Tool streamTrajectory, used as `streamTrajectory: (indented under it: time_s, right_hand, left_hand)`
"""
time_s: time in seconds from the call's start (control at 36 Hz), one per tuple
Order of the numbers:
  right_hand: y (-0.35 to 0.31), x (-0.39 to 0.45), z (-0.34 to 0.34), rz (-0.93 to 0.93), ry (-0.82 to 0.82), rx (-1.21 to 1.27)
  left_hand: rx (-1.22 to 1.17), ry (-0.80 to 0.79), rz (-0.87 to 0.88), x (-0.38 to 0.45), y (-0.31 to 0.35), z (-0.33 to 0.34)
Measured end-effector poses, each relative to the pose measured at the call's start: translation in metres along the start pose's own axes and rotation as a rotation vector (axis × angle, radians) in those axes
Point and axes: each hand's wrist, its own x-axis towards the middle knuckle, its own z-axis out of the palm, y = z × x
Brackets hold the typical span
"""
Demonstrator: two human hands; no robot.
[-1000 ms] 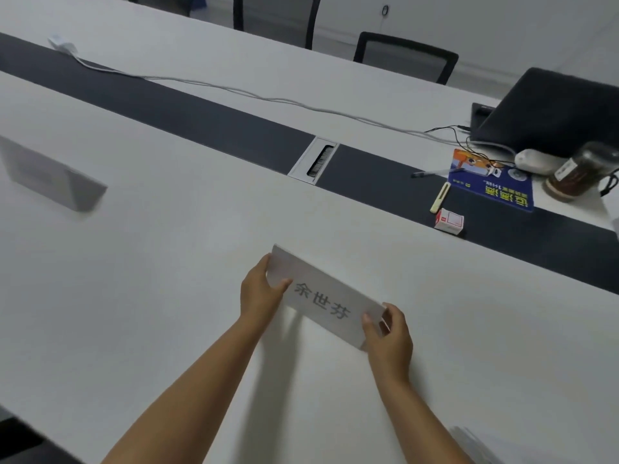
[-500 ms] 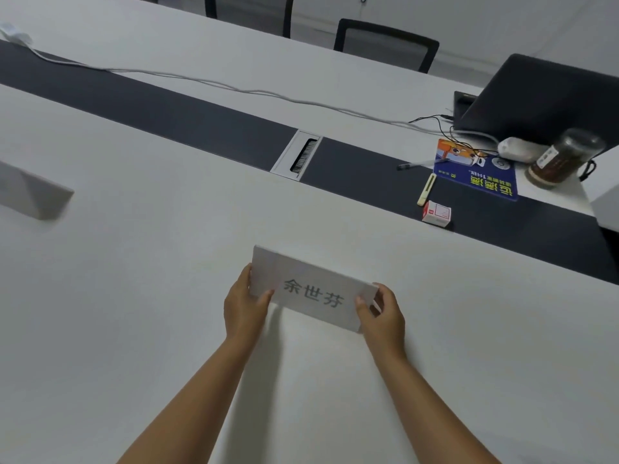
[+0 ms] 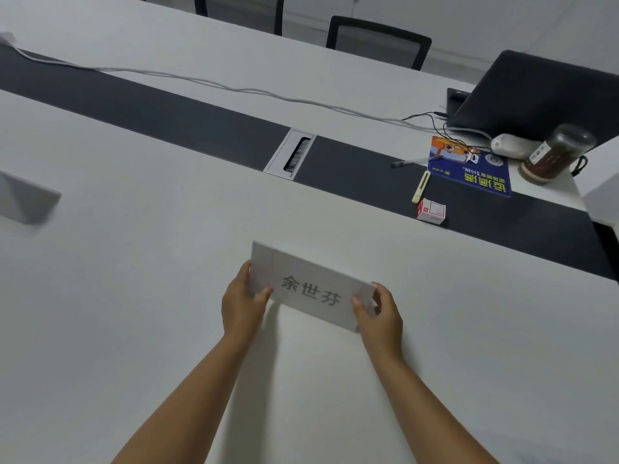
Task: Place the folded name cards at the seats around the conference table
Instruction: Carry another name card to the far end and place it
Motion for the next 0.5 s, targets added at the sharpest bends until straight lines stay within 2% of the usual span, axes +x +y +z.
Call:
streamTrajectory:
  time_s: [0.36,0.5]
  right_hand:
    - [0.001,0.004,-0.001,-0.006,-0.005,-0.032]
    - [-0.018,-0.017,-0.018,0.011,0.001,-0.030]
  left_hand:
    - [0.001,-0.023,-0.004,-0.003,-0.001,0.000]
    - [-0.061,0.040,-0.057,-0.025,0.010,-0.007]
